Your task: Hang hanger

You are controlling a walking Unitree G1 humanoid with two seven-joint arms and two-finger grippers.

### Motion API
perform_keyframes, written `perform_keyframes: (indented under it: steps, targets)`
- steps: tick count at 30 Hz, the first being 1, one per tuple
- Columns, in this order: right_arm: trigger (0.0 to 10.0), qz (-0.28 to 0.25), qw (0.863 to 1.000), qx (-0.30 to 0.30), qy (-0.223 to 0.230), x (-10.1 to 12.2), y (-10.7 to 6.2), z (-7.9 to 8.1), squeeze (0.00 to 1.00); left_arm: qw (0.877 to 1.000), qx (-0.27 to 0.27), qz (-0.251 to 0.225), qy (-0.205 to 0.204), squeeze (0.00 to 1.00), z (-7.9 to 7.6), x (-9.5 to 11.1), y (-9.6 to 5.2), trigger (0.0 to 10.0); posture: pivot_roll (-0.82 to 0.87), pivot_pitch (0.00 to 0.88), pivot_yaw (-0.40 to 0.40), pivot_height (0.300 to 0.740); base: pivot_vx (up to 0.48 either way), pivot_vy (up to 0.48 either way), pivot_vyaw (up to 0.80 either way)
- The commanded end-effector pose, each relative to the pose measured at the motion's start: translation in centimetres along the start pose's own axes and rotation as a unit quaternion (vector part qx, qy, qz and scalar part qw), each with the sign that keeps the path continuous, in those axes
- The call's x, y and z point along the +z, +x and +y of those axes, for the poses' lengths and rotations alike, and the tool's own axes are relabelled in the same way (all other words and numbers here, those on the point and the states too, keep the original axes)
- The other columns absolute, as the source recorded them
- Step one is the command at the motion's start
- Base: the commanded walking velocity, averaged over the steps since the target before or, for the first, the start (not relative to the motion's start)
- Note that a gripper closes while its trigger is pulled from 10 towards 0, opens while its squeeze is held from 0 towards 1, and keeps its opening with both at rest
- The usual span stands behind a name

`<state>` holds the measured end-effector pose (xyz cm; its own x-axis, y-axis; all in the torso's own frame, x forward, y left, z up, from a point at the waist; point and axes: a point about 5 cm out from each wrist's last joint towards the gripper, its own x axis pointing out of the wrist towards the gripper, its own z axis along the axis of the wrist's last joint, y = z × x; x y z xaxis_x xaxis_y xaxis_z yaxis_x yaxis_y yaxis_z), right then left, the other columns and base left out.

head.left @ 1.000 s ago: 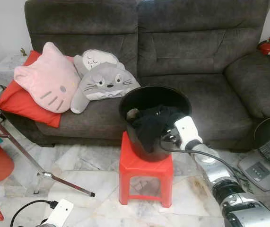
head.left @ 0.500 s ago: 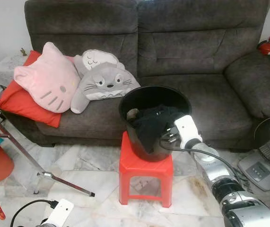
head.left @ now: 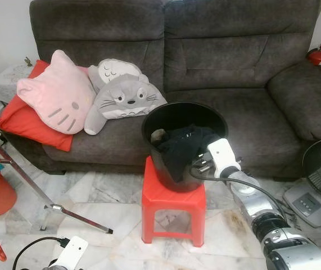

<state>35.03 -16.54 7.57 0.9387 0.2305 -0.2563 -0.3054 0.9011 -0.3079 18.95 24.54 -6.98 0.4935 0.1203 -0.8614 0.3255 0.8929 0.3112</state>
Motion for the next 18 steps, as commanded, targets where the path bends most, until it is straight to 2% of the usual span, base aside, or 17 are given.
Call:
perform_keyframes:
  steps: [1, 4, 5, 11, 12, 13, 14, 18]
  targets:
    - [0.0, -0.005, 1.000, -0.008, -0.003, 0.5, 0.2, -0.1, 0.00, 1.000, -0.001, 0.010, 0.007, 0.00, 0.0, -0.5, 0.0, 10.0, -0.21, 0.000, 0.077, 0.740, 0.000, 0.000, 0.00]
    - [0.0, -0.006, 1.000, -0.027, 0.002, 0.6, 0.2, -0.6, 0.00, 1.000, 0.000, 0.010, 0.007, 0.00, 0.0, -0.5, -0.1, 10.0, -0.21, 0.000, 0.076, 0.740, 0.000, 0.000, 0.00]
    - [0.0, -0.018, 0.998, -0.047, 0.023, 1.2, 0.3, -1.3, 0.00, 1.000, 0.000, 0.010, 0.007, 0.00, 0.0, -0.6, -0.1, 10.0, -0.21, 0.000, 0.076, 0.740, 0.000, 0.000, 0.00]
    - [0.0, -0.072, 0.991, -0.099, 0.059, 3.7, 0.3, -3.2, 0.00, 1.000, 0.001, 0.009, 0.005, 0.00, 0.0, -0.5, 0.0, 10.0, -0.21, 0.000, 0.070, 0.740, 0.000, 0.000, 0.00]
    - [2.4, -0.084, 0.989, -0.105, 0.063, 4.3, 0.2, -3.3, 0.00, 1.000, 0.002, 0.009, 0.003, 0.00, 0.0, -0.6, -0.1, 10.0, -0.21, 0.000, 0.070, 0.740, 0.000, 0.000, 0.00]
    - [2.4, -0.092, 0.988, -0.109, 0.065, 4.6, 0.2, -3.4, 0.00, 1.000, 0.003, 0.009, 0.001, 0.00, 0.0, -0.6, -0.1, 10.0, -0.21, 0.000, 0.070, 0.740, 0.000, 0.000, 0.00]
    - [10.0, -0.100, 0.986, -0.112, 0.068, 5.0, 0.2, -3.4, 0.00, 1.000, 0.003, 0.008, 0.001, 0.00, 0.0, -0.6, -0.1, 10.0, -0.21, 0.000, 0.066, 0.740, 0.000, 0.000, 0.00]
    - [10.0, -0.144, 0.981, -0.107, 0.077, 6.9, -0.3, -2.8, 0.00, 1.000, 0.005, 0.008, -0.004, 0.00, 0.0, -0.6, 0.0, 10.0, -0.20, 0.000, 0.059, 0.740, 0.000, 0.000, 0.00]
